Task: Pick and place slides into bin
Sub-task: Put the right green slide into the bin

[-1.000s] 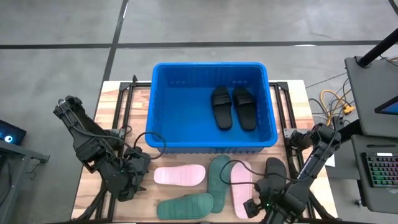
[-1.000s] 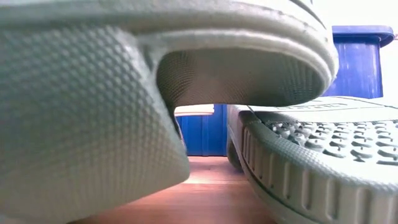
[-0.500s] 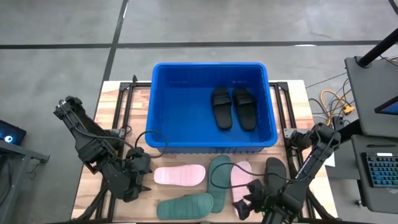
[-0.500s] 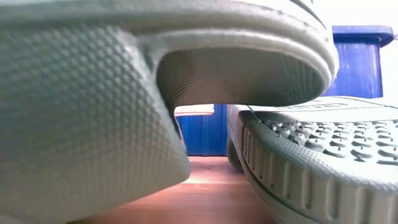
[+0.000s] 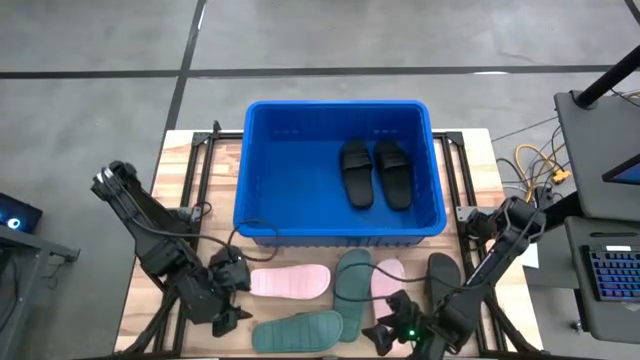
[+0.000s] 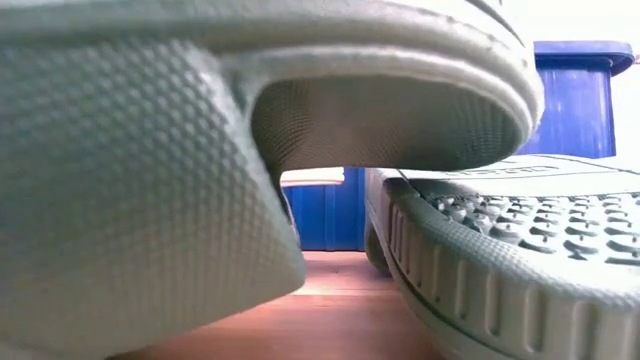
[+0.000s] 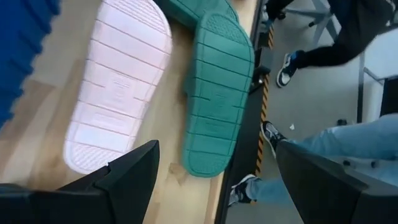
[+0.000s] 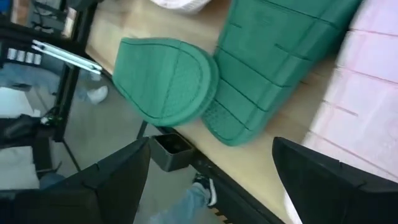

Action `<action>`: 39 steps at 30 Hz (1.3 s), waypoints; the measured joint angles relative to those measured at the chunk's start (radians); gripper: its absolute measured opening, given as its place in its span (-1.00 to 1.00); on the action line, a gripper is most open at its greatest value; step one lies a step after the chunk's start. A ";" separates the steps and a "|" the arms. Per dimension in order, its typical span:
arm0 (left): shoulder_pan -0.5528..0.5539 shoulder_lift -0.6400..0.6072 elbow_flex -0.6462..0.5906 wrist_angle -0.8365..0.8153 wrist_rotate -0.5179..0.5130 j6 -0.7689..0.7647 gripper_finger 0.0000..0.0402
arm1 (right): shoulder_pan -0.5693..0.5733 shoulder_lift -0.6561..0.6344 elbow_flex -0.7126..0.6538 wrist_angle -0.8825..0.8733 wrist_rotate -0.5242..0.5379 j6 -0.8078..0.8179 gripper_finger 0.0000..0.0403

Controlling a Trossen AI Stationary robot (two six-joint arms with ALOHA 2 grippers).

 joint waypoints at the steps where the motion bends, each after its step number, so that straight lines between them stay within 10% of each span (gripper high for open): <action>1: 0.000 0.008 0.000 0.003 0.013 0.011 0.52 | -0.008 0.000 -0.002 0.004 0.000 0.000 0.62; 9: -0.008 0.045 0.000 -0.004 0.128 0.034 0.52 | -0.074 0.000 -0.009 0.021 -0.002 -0.022 0.62; 26: -0.095 0.002 -0.002 -0.100 -0.006 -0.061 0.52 | -0.114 0.006 -0.071 0.144 -0.028 -0.018 0.62; 39: -0.094 -0.060 -0.059 -0.097 -0.027 -0.065 0.52 | -0.109 0.175 0.145 -0.003 -0.132 -0.037 0.62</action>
